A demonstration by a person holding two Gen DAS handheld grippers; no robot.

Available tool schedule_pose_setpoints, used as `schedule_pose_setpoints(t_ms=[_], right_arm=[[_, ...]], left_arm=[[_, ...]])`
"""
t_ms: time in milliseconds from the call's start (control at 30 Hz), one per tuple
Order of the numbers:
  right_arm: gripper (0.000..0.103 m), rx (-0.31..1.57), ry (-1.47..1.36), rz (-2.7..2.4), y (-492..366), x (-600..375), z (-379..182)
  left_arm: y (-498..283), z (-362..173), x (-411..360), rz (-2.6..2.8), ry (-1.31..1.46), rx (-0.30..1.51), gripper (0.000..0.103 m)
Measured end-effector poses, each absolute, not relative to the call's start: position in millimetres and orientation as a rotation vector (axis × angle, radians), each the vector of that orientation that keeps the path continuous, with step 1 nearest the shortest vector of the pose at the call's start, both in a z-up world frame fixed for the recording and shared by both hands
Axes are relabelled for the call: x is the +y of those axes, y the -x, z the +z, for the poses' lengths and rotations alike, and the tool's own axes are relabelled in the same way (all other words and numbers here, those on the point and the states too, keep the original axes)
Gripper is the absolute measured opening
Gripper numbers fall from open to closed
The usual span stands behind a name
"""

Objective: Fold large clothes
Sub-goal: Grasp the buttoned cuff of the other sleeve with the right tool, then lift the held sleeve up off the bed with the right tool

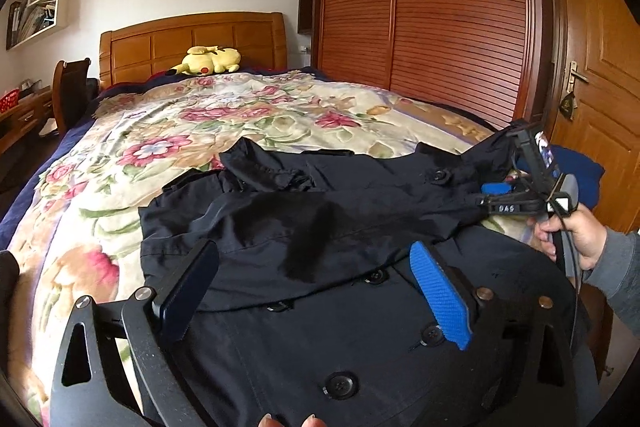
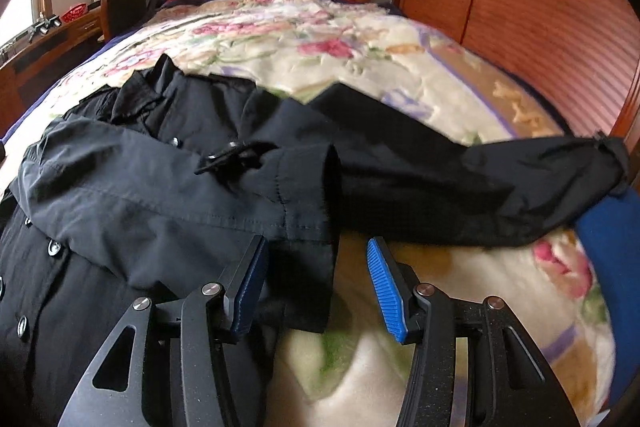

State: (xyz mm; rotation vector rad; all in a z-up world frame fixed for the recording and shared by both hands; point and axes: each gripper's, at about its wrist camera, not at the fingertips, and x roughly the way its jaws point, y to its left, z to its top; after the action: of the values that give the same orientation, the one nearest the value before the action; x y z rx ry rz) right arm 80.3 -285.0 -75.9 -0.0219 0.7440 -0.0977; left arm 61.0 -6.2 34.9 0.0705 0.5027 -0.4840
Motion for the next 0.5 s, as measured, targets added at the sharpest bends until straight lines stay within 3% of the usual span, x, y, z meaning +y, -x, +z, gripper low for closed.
schedule_pose_setpoints(t_ms=[167,267,333,500], right_arm=[[0.050,0.744,0.028,-0.015,-85,-285,-78],[0.024,0.752,0.104,0.013,-85,-279,-79],[0.019,0.749,0.108,0.034,-83,-281,-78],[0.018,0.731,0.100,0.027,-70,-287,-74]], left_arm=[[-63,33,-17,-0.481,-0.071,0.505,0.097],[-67,31,-24,-0.474,-0.059,0.515,0.097],[-69,28,-28,-0.465,-0.057,0.516,0.097],[-72,18,-39,-0.454,-0.106,0.509,0.097]])
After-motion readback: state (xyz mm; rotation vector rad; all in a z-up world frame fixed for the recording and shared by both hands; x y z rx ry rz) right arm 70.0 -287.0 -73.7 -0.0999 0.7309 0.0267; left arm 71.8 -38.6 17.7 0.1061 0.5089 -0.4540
